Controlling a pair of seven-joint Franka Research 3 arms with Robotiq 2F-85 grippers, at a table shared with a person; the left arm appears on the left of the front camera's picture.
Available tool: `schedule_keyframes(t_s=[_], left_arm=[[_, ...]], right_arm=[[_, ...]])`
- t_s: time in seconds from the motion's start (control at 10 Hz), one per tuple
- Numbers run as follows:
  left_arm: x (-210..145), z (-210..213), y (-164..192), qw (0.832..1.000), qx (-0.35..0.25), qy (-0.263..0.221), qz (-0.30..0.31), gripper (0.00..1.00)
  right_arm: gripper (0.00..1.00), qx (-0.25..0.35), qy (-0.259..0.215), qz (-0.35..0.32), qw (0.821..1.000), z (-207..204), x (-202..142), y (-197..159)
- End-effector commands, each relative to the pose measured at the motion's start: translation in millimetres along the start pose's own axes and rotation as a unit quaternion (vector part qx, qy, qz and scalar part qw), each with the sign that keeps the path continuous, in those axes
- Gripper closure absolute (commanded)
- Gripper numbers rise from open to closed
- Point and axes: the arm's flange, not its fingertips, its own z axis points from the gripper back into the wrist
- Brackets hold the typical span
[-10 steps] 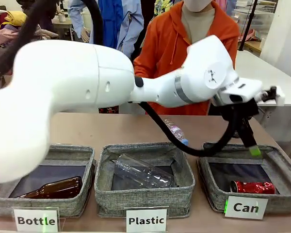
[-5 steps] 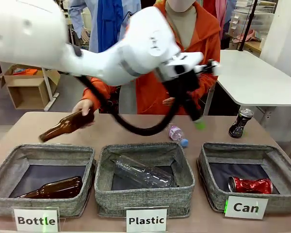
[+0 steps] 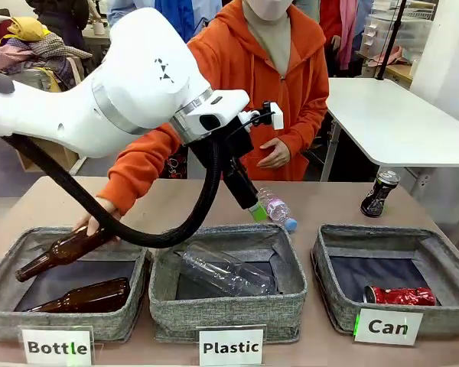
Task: Sort the can waste into the basket.
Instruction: Pick up the can waste from the table and place it in the right Fabric basket.
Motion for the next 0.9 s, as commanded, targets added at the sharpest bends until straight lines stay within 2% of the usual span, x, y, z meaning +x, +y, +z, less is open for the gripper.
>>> schedule_keyframes(t_s=[0.0, 0.5, 0.8], left_arm=[[-3, -9, 4, 1.000, -0.007, -0.022, -0.018, 0.00], [-4, -8, 4, 0.999, -0.018, -0.021, -0.023, 0.00], [-24, 28, 0, 0.999, -0.012, -0.045, -0.018, 0.00]], right_arm=[[0.00, -0.004, -0.011, -0.013, 1.000, 11, -1, -5], [0.00, -0.007, -0.014, -0.014, 1.000, 13, -2, -6], [0.00, -0.010, -0.011, -0.009, 1.000, 8, 1, 0]])
